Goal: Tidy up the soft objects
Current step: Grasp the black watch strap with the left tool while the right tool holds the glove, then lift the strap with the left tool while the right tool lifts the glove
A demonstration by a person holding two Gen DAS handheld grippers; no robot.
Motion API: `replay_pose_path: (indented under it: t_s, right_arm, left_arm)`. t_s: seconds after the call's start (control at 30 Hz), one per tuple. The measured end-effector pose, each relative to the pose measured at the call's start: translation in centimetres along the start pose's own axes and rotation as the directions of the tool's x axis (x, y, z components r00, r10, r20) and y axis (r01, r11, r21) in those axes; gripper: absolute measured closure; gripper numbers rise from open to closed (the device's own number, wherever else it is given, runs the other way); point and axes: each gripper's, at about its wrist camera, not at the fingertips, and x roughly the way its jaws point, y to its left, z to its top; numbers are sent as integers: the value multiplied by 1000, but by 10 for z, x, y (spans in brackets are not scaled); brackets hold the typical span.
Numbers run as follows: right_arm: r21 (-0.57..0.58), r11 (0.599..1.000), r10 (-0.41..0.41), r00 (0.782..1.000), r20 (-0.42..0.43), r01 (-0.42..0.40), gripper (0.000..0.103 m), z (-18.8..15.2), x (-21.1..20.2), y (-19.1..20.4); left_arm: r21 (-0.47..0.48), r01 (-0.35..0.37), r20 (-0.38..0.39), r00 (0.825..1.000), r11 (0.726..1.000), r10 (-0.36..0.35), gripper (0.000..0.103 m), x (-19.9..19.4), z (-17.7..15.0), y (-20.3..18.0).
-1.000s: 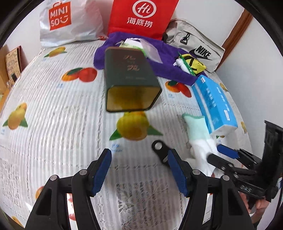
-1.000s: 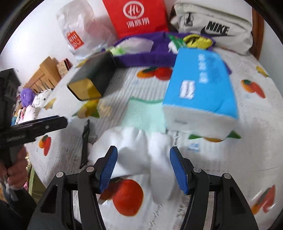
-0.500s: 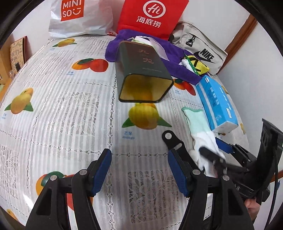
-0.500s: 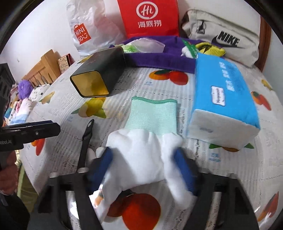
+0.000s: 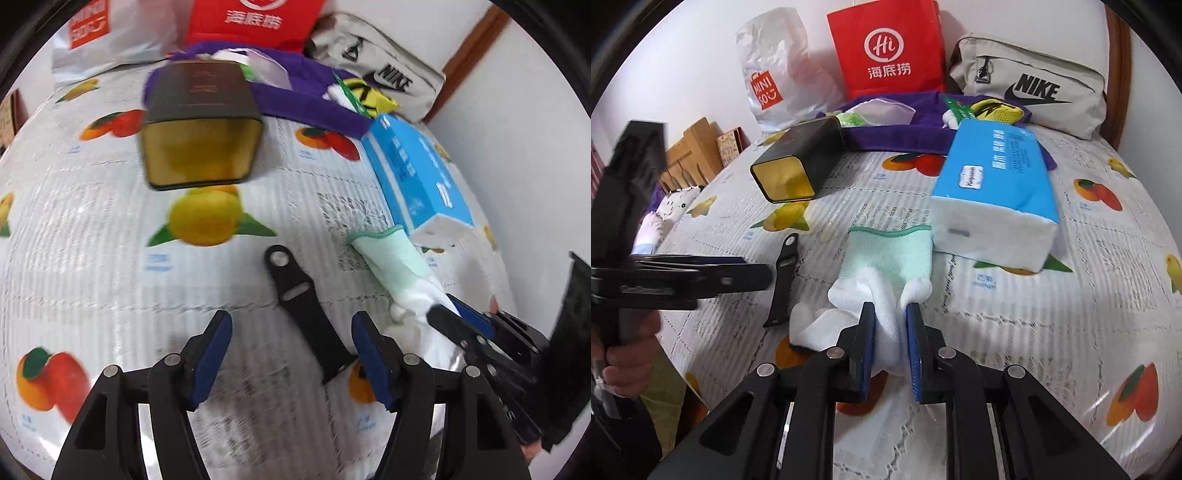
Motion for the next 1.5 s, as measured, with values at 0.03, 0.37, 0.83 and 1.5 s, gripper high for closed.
replay_pose_path:
  t_s: [0.03,0.37,0.83,1.5]
  right_arm:
    - [2,1000,0,1000,1,0,86,-2,-1,-1]
    - [21,996,-84,996,8,84,86,-21,-12,-26]
    - [90,996,-27,1000,11,26,48,-28,-5,-42]
    - [9,995,-96,993,61,96,37,-32,9,-13]
  left_arm:
    - [14,-28,10,1000,1000,28,32,3,1,-6]
    - [126,-249,44,969,960,245,32,5,-13,-17]
    - [144,-165,94,984,976,152,81,-4,-29,-20]
    - [169,-203,152,972,964,178,83,-2,-34,-25]
